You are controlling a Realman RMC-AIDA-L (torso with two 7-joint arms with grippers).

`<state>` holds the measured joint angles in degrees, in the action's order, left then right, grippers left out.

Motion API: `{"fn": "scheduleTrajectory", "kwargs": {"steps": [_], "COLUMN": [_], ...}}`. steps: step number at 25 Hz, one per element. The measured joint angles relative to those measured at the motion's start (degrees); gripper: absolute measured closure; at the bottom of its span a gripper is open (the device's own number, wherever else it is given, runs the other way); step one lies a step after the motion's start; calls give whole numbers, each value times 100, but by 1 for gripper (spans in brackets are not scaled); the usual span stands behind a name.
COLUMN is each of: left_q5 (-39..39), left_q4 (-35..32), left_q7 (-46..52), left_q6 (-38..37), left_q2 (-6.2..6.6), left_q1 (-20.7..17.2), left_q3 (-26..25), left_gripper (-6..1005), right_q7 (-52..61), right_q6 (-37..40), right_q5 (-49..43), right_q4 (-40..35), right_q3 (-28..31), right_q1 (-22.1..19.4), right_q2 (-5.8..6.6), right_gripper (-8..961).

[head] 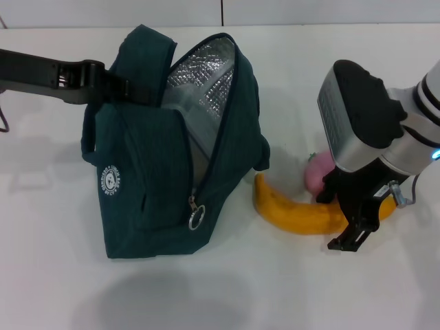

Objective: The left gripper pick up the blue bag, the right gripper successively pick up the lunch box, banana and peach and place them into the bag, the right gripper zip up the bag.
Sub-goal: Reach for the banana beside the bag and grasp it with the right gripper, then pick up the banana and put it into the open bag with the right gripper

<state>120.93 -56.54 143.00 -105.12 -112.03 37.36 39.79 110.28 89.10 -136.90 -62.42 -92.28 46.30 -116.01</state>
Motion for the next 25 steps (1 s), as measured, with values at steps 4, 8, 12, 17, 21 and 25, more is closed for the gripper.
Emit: {"fn": "scheduleTrajectory", "kwargs": {"steps": [4, 8, 12, 17, 21, 25], "left_q5": [0, 0, 1, 1, 1, -6], "left_q4": [-13, -15, -15, -16, -15, -16], "left_q7": [0, -6, -12, -10, -9, -2], "left_q6": [-4, -9, -9, -9, -14, -14], "left_q2": [-2, 1, 3, 19, 23, 32], "left_q1": [0, 3, 6, -2, -2, -7], "left_q3": [2, 3, 3, 2, 2, 2], "left_gripper": [971, 971, 971, 971, 971, 971], "right_q7": [32, 50, 67, 67, 40, 66], "right_q6": [-76, -72, -43, 269, 1061, 1810], "right_q5": [-2, -56, -70, -6, 134, 196], "right_q4": [3, 26, 81, -105, -468, -725], "right_q3": [-10, -31, -69, 113, 737, 1671], "right_q1": [3, 16, 54, 53, 20, 6], "right_q2": [0, 0, 0, 19, 33, 56], "right_gripper": [188, 237, 402, 548, 548, 548]}}
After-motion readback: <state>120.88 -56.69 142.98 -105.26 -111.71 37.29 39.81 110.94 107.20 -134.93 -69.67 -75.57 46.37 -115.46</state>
